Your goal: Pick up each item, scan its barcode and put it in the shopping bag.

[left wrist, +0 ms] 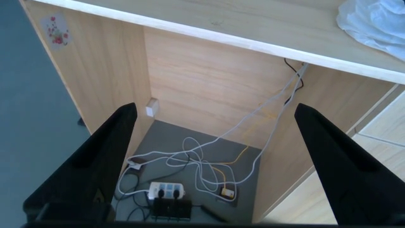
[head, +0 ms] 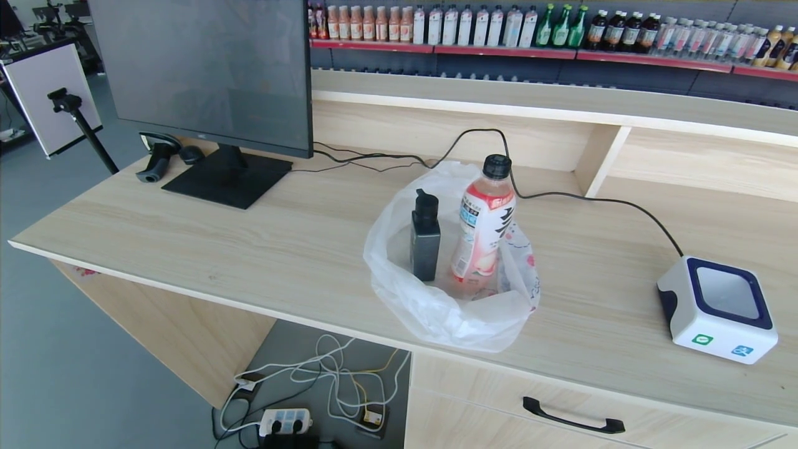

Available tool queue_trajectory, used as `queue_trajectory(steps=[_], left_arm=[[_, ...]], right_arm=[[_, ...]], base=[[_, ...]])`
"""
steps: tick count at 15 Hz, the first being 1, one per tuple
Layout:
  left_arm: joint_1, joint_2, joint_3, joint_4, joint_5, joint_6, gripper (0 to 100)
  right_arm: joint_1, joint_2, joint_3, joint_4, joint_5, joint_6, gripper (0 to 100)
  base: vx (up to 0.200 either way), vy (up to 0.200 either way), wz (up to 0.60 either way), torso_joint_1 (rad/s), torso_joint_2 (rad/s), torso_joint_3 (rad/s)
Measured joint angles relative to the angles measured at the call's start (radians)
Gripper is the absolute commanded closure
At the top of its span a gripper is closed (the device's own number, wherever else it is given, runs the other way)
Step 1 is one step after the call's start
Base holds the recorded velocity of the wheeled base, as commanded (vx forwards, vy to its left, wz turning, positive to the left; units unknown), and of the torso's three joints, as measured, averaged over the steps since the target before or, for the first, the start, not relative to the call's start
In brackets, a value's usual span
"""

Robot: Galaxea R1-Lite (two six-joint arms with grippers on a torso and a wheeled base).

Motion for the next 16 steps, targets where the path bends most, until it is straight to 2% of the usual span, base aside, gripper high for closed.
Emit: queue_trajectory(steps=[4,6,7,16], left_arm=[[-0.001,0.000,0.000,0.002,0.000,0.000,0],[0.000,0.000,0.000,0.002,0.000,0.000,0],[0.000,0.000,0.000,0.002,0.000,-0.001,0],[0.000,0.000,0.000,0.004,0.000,-0.001,0]], right_arm=[[-0.001,0.000,0.000,0.000,0.000,0.003,0],[0.000,0.000,0.000,0.001,-0.001,-0.003,0],[0.000,0.000,0.000,0.001,-0.002,-0.003,0],[0.000,0.000,0.001,0.001,-0.001,-0.002,0]], base=[[0.000,0.000,-0.60,0.005,0.00,0.002],[0.000,0.000,0.00,0.000,0.00,0.000],[-0.200,-0.200,0.00,0.002,-0.01,-0.002],[0.000,-0.200,0.00,0.002,0.00,0.002]])
